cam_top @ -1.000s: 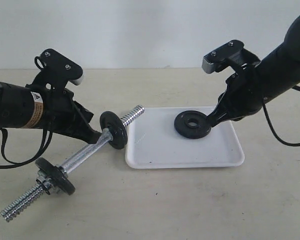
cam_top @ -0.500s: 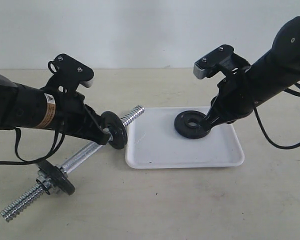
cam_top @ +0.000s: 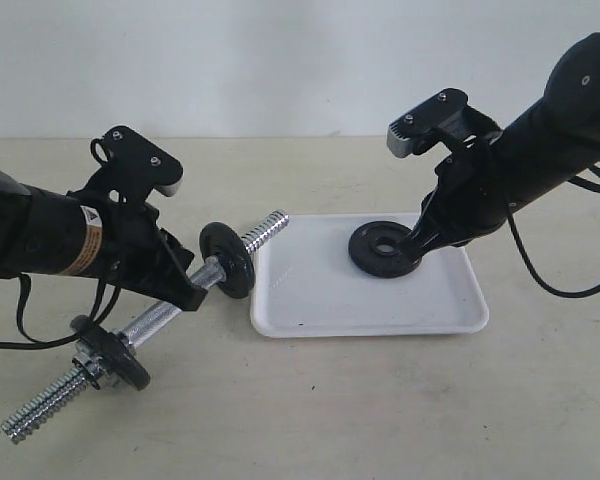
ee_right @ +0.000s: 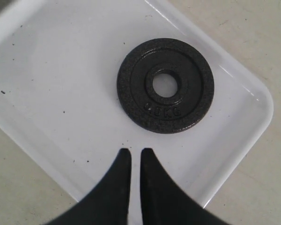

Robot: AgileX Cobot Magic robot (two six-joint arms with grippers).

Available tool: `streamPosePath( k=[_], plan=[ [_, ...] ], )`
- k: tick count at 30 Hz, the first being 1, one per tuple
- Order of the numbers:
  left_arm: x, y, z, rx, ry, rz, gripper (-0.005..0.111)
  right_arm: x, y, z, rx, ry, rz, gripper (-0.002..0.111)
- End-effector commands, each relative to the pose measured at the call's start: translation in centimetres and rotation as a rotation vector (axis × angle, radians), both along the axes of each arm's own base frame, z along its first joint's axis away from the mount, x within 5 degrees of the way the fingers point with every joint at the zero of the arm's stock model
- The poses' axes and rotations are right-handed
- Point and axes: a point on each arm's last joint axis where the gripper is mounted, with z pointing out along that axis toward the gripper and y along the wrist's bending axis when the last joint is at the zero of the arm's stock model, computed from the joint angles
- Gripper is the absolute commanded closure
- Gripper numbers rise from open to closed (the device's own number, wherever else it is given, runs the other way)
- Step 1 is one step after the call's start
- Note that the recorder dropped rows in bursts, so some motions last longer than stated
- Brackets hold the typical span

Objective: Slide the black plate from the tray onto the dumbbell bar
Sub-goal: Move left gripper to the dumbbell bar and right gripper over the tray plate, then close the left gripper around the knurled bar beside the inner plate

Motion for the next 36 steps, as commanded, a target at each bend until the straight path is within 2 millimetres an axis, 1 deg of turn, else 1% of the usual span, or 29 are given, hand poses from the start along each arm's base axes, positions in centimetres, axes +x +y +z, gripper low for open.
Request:
streamPosePath(
  k=[1,2,4,5,10,20,24,29,36],
  plan=[
    [-0.2,0.0,-0.3,-0.006,0.013,0.017,0.064,0.1,0.0,0.1,-0.006,-0.014,0.007,0.104],
    [-0.1,0.1,-0.2,-0.004,0.009,0.032,0.056,0.1,0.0,0.1,-0.006,-0.014,0.007,0.104],
    [0.0,0.2,-0.2,0.005,0.002,0.043,0.047,0.1,0.0,0.1,-0.006,-0.011,0.008,0.104],
    [0.0,0.2,-0.2,0.007,0.0,0.048,0.045,0.1,0.0,0.1,-0.006,-0.01,0.009,0.104],
    [0.0,0.2,-0.5,0.005,0.01,0.054,0.045,0.1,0.0,0.1,-0.006,-0.01,0.009,0.104],
    [-0.1,-0.3,-3.1,-0.001,0.114,0.035,0.045,0.1,0.0,0.1,-0.006,-0.011,0.008,0.104],
    [-0.1,-0.3,-3.5,-0.002,0.128,0.044,0.045,0.1,0.0,0.1,-0.006,-0.011,0.008,0.104],
    [0.3,-0.4,-3.3,-0.004,0.119,0.046,0.045,0.1,0.0,0.1,-0.006,-0.011,0.008,0.104],
    [0.8,-0.6,-4.5,0.016,0.14,0.044,0.045,0.1,0.0,0.1,-0.006,-0.015,0.007,0.104]
  ],
)
